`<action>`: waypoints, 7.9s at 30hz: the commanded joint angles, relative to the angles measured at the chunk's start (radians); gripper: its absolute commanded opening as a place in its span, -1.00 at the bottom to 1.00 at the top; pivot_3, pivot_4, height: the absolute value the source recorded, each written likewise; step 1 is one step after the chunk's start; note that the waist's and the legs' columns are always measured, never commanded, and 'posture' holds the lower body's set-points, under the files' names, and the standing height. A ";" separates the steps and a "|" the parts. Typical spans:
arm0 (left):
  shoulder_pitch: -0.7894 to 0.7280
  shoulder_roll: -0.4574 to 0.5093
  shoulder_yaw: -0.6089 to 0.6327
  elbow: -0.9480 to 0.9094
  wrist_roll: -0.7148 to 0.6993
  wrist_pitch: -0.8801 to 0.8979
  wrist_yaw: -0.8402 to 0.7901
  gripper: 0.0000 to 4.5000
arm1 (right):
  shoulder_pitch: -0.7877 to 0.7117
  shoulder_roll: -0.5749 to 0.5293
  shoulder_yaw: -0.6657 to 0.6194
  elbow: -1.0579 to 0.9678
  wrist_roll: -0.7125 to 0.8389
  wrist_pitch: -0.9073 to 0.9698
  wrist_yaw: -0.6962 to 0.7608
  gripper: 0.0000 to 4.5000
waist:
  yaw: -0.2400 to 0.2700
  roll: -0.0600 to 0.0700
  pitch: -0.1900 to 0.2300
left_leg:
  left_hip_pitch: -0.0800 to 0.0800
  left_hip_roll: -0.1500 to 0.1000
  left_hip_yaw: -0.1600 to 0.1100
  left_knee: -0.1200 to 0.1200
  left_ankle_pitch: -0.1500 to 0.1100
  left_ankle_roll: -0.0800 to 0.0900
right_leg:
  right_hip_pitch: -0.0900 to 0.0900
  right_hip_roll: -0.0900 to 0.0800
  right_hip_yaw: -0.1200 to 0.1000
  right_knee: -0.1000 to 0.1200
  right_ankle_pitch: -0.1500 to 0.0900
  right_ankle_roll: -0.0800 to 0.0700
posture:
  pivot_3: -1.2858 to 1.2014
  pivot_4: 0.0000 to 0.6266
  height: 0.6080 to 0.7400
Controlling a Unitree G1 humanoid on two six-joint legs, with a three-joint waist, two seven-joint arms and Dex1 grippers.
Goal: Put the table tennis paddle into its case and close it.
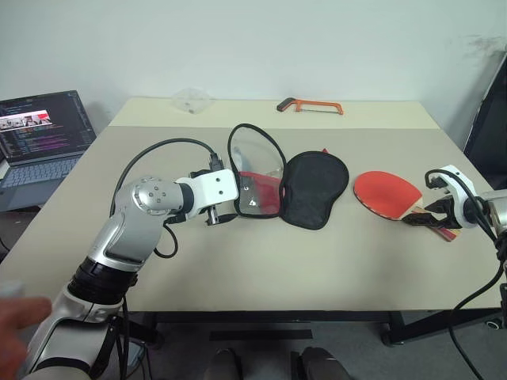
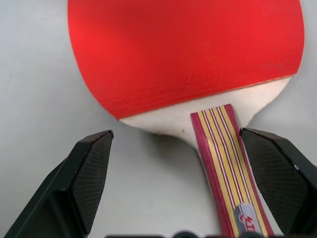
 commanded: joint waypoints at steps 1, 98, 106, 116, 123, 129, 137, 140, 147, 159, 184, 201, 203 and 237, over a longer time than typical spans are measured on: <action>-0.004 0.014 0.023 -0.051 -0.007 0.005 0.019 0.99 | -0.055 0.011 0.001 0.081 -0.032 -0.044 -0.032 1.00 | 0.000 0.000 0.000 | 0.000 0.000 0.000 0.000 0.000 0.000 | 0.000 0.000 0.000 0.000 0.000 0.000 | 0.03 -0.52 1.00; 0.112 0.056 -0.001 -0.084 0.015 0.066 0.131 1.00 | 0.039 1.290 -0.597 -0.857 0.601 0.654 -1.685 -0.52 | 0.001 0.005 0.003 | -0.019 0.001 -0.004 0.000 0.000 0.000 | -0.019 0.002 -0.003 0.004 0.003 -0.004 | 0.03 -0.52 1.00; 0.111 0.058 -0.003 -0.081 0.018 0.067 0.131 1.00 | 0.011 1.263 -0.580 -0.730 0.615 0.543 -1.696 -0.52 | -0.002 0.005 0.003 | -0.019 0.001 -0.003 0.000 0.000 0.000 | -0.019 0.002 -0.003 0.003 0.003 -0.004 | 0.03 -0.52 1.00; 0.097 0.055 -0.008 -0.060 0.022 0.057 0.135 1.00 | -0.050 1.211 -0.546 -0.575 0.655 0.396 -1.663 -0.10 | -0.017 0.004 0.003 | -0.019 0.001 -0.004 0.000 0.000 0.000 | -0.019 0.002 -0.003 0.003 0.003 -0.004 | 0.03 -0.52 1.00; 0.095 0.068 0.007 -0.046 0.019 0.055 0.135 1.00 | -0.045 1.151 -0.517 -0.620 0.709 0.428 -1.652 0.97 | -0.017 0.004 0.003 | -0.019 0.001 -0.004 0.000 0.000 0.000 | -0.019 0.002 -0.003 0.003 0.003 -0.004 | 0.03 -0.52 1.00; 0.076 0.081 0.080 0.001 -0.038 0.047 0.131 1.00 | -0.043 0.945 -0.505 -0.917 0.857 0.761 -1.549 0.99 | -0.016 0.004 0.003 | -0.020 0.001 -0.005 -0.001 0.000 0.000 | -0.019 0.002 -0.004 0.003 0.003 -0.004 | 0.03 -0.52 1.00; 0.041 0.088 0.167 0.163 -0.177 -0.059 0.072 1.00 | 0.129 0.239 -0.286 -1.079 0.833 0.655 -0.819 0.99 | 0.009 0.004 0.002 | -0.020 0.001 -0.004 -0.001 0.000 0.001 | -0.018 0.001 -0.004 0.000 0.002 -0.004 | 0.03 -0.52 1.00; 0.021 0.078 0.162 0.228 -0.198 -0.095 0.061 1.00 | 0.224 0.075 -0.192 -0.993 0.677 0.353 -0.557 0.99 | 0.010 0.004 0.002 | -0.019 0.001 -0.003 -0.001 0.000 0.001 | -0.017 0.001 -0.003 -0.001 0.000 0.000 | 0.03 -0.52 1.00; -0.065 0.013 0.110 0.398 -0.182 -0.191 0.067 1.00 | 0.336 -0.042 -0.198 -0.728 0.478 -0.196 -0.141 0.99 | -0.001 0.003 0.002 | -0.018 0.001 -0.002 0.002 0.000 0.001 | -0.017 0.002 -0.001 0.001 0.000 0.000 | 0.03 -0.52 1.00; -0.128 -0.031 0.057 0.614 -0.137 -0.318 0.059 1.00 | 0.421 -0.052 -0.266 -0.718 0.483 -0.299 0.088 0.99 | 0.006 0.003 0.002 | -0.018 0.001 -0.003 0.008 0.000 0.001 | -0.015 0.002 -0.001 0.003 0.002 0.000 | 0.03 -0.52 1.00; -0.240 -0.197 -0.008 0.898 -0.046 -0.475 0.124 -0.56 | 0.454 -0.041 -0.302 -0.793 0.488 -0.274 0.077 1.00 | 0.011 0.003 0.002 | -0.016 0.001 -0.004 0.013 0.000 0.001 | -0.009 0.002 -0.001 0.002 0.004 0.005 | 0.03 -0.52 1.00; -0.387 -0.509 -0.006 0.958 -0.053 -0.504 0.320 -0.98 | 0.476 -0.039 -0.311 -0.839 0.496 -0.242 0.053 1.00 | 0.023 0.003 0.002 | -0.015 -0.001 -0.005 0.015 0.001 0.001 | -0.006 0.002 -0.002 0.001 0.004 0.006 | 0.03 -0.52 1.00; -0.417 -0.577 0.004 0.971 -0.076 -0.514 0.329 -0.98 | 0.483 -0.040 -0.331 -0.862 0.511 -0.228 0.044 1.00 | 0.027 0.003 0.002 | -0.015 -0.001 -0.005 0.015 0.001 0.001 | -0.006 0.002 -0.001 0.001 0.004 0.007 | 0.03 -0.52 1.00; 0.187 0.014 0.322 0.082 -0.533 0.023 -0.102 0.99 | 0.251 0.602 -0.610 -0.763 0.792 0.741 -0.823 1.00 | 0.004 0.004 0.003 | -0.012 0.001 -0.006 0.012 0.001 0.002 | -0.003 0.002 -0.003 0.001 0.006 0.001 | 0.03 -0.52 1.00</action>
